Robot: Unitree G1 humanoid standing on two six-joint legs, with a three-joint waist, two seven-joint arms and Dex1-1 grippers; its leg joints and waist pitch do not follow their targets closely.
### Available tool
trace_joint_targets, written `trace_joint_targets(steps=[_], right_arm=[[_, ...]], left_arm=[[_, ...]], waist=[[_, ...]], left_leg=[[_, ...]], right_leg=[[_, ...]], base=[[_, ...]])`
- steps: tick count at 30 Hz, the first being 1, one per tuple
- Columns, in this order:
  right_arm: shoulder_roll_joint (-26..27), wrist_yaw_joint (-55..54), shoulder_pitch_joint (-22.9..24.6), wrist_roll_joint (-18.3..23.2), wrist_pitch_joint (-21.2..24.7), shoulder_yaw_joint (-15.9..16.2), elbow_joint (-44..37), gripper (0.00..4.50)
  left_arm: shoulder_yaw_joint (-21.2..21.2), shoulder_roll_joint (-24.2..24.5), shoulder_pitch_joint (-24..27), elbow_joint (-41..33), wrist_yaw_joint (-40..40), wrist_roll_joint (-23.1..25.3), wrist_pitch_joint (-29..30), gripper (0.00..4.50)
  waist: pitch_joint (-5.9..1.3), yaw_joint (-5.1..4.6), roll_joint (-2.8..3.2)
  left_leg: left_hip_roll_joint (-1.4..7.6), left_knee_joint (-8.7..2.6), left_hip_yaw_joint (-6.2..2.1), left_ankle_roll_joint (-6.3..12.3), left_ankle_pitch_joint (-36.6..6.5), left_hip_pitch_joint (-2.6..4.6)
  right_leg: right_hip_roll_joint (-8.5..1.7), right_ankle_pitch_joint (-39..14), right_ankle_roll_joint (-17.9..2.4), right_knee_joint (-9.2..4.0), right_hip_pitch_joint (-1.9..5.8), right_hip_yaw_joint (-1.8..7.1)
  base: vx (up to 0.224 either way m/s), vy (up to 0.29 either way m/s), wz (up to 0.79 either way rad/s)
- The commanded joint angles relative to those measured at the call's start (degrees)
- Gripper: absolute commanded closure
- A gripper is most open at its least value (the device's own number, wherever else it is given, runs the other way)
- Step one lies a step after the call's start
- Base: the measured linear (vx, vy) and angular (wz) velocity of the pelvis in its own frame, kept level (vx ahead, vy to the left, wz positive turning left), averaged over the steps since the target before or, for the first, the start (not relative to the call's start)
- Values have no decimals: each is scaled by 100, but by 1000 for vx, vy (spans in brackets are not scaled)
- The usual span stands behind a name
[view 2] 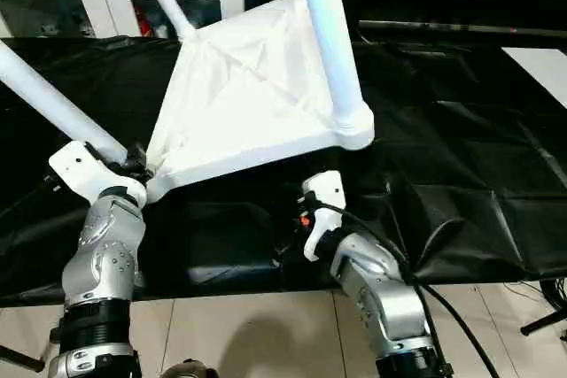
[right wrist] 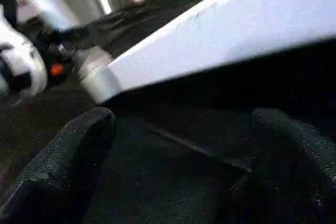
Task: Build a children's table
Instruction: Flip table
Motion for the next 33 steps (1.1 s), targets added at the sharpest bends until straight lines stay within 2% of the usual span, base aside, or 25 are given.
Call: trace_joint_targets(steps=[1, 2, 3, 6, 9, 10, 12, 15, 16, 17, 20, 21, 22, 23, 25, 27, 28, 29, 30, 31, 33], right_arm=[[182, -250, -208, 204, 84, -289, 179, 0], [356, -330, -344, 363, 103, -404, 325, 0], [577, -422, -543, 574, 139, -535, 548, 0], [812, -612, -856, 667, 96, -616, 1003, 0], [917, -759, -982, 705, 65, -711, 1200, 0], [1132, -968, -1210, 887, 23, -974, 1536, 0], [1294, -971, -1463, 1030, -42, -1138, 1868, 0], [1395, -1004, -1674, 1023, -141, -1230, 2160, 0], [1445, -1185, -1841, 1013, -240, -1348, 2418, 0], [1445, -1185, -1841, 1013, -240, -1348, 2418, 0], [1489, -1404, -2050, 1019, -362, -1489, 2744, 0], [1492, -1465, -2196, 1094, -437, -1597, 2958, 0], [1493, -1470, -2333, 1207, -499, -1714, 3135, 0], [1493, -1470, -2333, 1207, -499, -1714, 3135, 0], [1492, -1444, -2594, 1360, -617, -1934, 3456, 0], [1476, -1518, -2798, 1435, -737, -2133, 3717, 0], [1467, -1549, -2858, 1442, -783, -2187, 3802, 0], [1439, -1574, -2971, 1445, -860, -2276, 3981, 0], [1432, -1574, -2994, 1444, -875, -2293, 4020, 0], [1417, -1570, -3040, 1442, -904, -2324, 4098, 0], [1367, -1431, -3144, 1505, -889, -2371, 4241, 0]], left_arm=[[-131, -585, 10, -63, 33, -288, 144, 225], [-141, -627, -2, -68, 73, -329, 174, 225], [-169, -662, -25, -41, 103, -359, 183, 225], [-158, -698, -93, 41, 205, -450, 144, 225], [-186, -699, -111, 51, 204, -441, 144, 225], [-224, -729, -124, 25, 213, -421, 153, 225], [-245, -769, -130, 2, 247, -396, 167, 225], [-290, -787, -119, -12, 280, -379, 176, 225], [-324, -815, -110, -36, 297, -375, 177, 225], [-324, -815, -110, -36, 297, -375, 177, 225], [-373, -833, -103, -60, 332, -391, 175, 226], [-412, -848, -89, -93, 343, -404, 182, 226], [-457, -868, -70, -133, 333, -422, 210, 226], [-457, -868, -70, -133, 333, -422, 210, 226], [-537, -900, -34, -203, 307, -434, 268, 226], [-611, -920, 8, -259, 287, -435, 340, 226], [-636, -924, 24, -278, 281, -438, 365, 226], [-693, -931, 70, -332, 265, -449, 414, 226], [-705, -933, 81, -345, 261, -453, 424, 226], [-731, -935, 104, -372, 253, -460, 443, 226], [-824, -925, 177, -445, 192, -489, 534, 226]], waist=[[-332, -14, -12], [-332, -37, -32], [-333, -37, -15], [-341, -35, -29], [-353, -24, -14], [-361, -17, -13], [-367, -26, -22], [-370, 0, -4], [-372, -8, -56], [-376, -1, -29], [-378, 12, -28], [-379, 20, -71], [-380, 27, -84], [-379, 34, -59], [-387, 47, -98], [-402, 53, -99], [-422, 69, -119], [-466, 94, -108], [-464, 98, -135], [-459, 121, -121], [-447, 146, -150]], left_leg=[[430, -479, -206, 273, -589, 156], [430, -496, -213, 232, -654, 159], [428, -497, -213, 229, -696, 161], [437, -500, -217, 173, -538, 152], [433, -492, -204, 151, -414, 158], [430, -484, -203, 146, -353, 157], [418, -482, -192, 153, -357, 155], [438, -479, -190, 153, -296, 165], [436, -481, -189, 178, -237, 151], [428, -477, -180, 173, -235, 150], [432, -470, -177, 169, -173, 164], [431, -467, -169, 195, -148, 164], [429, -468, -163, 215, -149, 162], [430, -466, -160, 223, -191, 164], [434, -456, -152, 253, -112, 157], [421, -431, -144, 320, 32, 147], [414, -406, -138, 393, 176, 137], [404, -361, -136, 485, 418, 132], [403, -351, -126, 551, 511, 125], [394, -337, -117, 633, 592, 118], [412, -346, -108, 671, 491, 119]], right_leg=[[-563, 740, -1184, -427, 96, 275], [-561, 654, -1216, -437, 101, 267], [-567, 604, -1246, -437, 91, 269], [-558, 763, -1229, -420, 113, 260], [-560, 981, -1190, -403, 112, 255], [-561, 1102, -1195, -385, 110, 255], [-565, 1160, -1245, -377, 108, 252], [-560, 1199, -1192, -375, 107, 244], [-562, 1330, -1176, -362, 124, 240], [-581, 1310, -1202, -356, 115, 238], [-564, 1310, -1176, -352, 108, 235], [-560, 1345, -1158, -355, 115, 234], [-576, 1339, -1168, -353, 116, 233], [-584, 1252, -1185, -353, 108, 234], [-577, 1323, -1168, -340, 114, 231], [-571, 1494, -1181, -309, 114, 228], [-569, 1672, -1190, -281, 110, 225], [-559, 1961, -1187, -239, 103, 216], [-543, 2086, -1187, -232, 91, 209], [-534, 2155, -1208, -219, 68, 197], [-550, 1990, -1229, -235, 61, 200]], base=[[0, 0, 0], [0, 0, 0], [0, 0, 0], [0, 0, 0], [0, 0, 0], [0, 0, 0], [0, 0, 0], [0, 0, 0], [0, 0, 0], [0, 0, 0], [0, 0, 0], [0, 0, 0], [0, 0, 0], [0, 0, 0], [0, 0, 0], [0, 0, 0], [0, 0, 0], [0, 0, 0], [0, 0, 0], [0, 0, 0], [0, 0, 0]])
